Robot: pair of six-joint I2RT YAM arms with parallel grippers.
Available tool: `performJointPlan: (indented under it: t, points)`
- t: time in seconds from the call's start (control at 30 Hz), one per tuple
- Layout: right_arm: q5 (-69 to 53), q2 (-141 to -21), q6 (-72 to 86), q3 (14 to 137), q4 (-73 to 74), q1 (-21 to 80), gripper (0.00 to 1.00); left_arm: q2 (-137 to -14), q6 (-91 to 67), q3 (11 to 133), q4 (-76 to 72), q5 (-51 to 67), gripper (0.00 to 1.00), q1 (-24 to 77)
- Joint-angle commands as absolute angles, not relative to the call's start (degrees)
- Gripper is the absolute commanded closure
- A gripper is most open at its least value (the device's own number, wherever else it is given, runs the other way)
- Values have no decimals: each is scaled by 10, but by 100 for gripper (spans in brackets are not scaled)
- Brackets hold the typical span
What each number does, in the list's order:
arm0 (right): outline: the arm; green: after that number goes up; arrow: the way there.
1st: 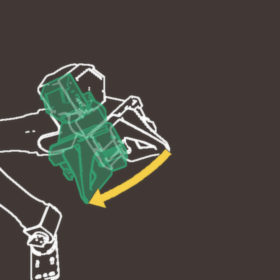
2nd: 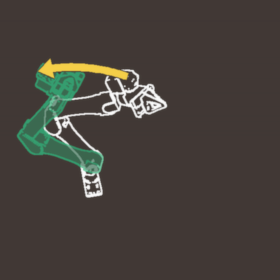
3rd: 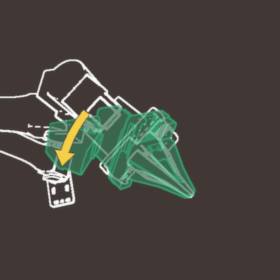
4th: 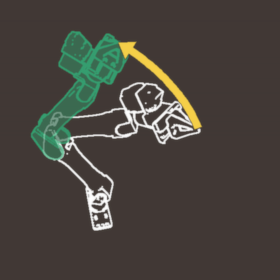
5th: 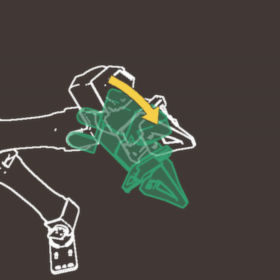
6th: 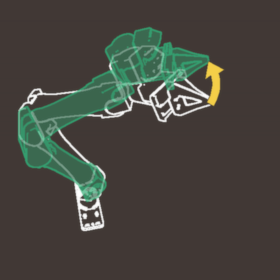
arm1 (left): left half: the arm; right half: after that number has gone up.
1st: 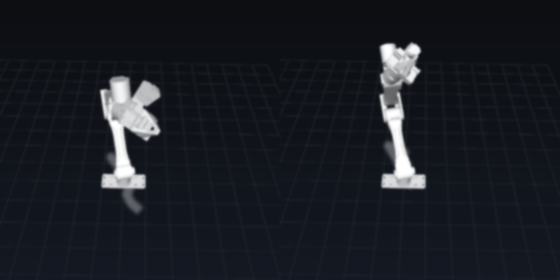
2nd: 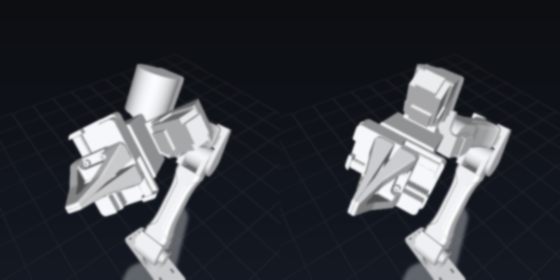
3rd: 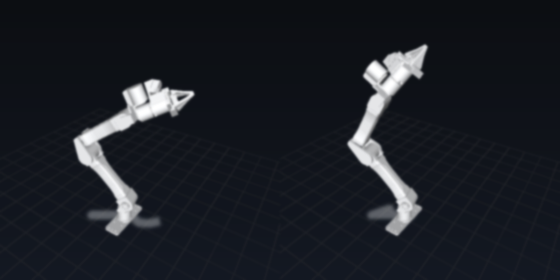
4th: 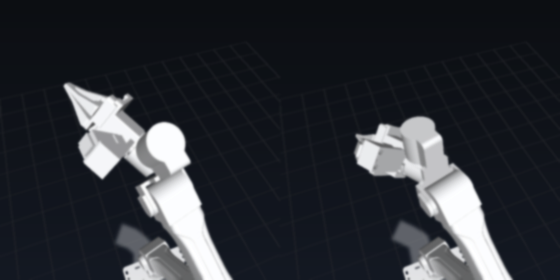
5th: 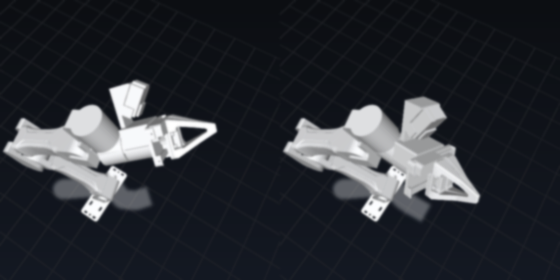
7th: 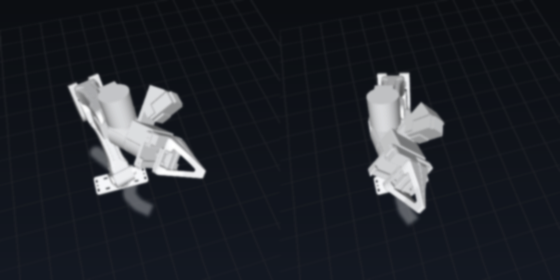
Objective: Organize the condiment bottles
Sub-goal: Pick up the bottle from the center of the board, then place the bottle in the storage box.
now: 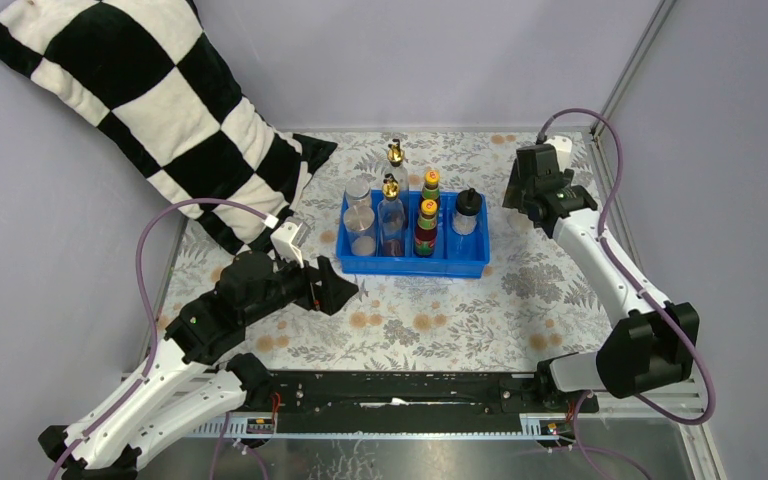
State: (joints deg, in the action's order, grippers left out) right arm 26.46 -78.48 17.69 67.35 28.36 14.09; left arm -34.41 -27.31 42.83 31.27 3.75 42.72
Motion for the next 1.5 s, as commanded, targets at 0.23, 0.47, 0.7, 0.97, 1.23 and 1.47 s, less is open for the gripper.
performJointPlan:
  t: [0.23,0.47,0.7,0.97,1.23,1.47]
  points:
    - [273,-770,163,779,329,208,80,-341,-271,426,291,32,1,430]
    - [313,-803,169,815,339,277,80,-341,-271,426,290,32,1,430]
    - [341,-822,183,819,327,338,80,-339,-271,426,291,30,1,430]
    - [371,-776,168,696,210,366,81,-341,-271,425,291,31,1,431]
    - [370,-749,148,599,106,368,82,-345,-270,426,290,32,1,431]
    - [357,-762,139,568,59,368,82,-348,-271,426,291,31,1,431]
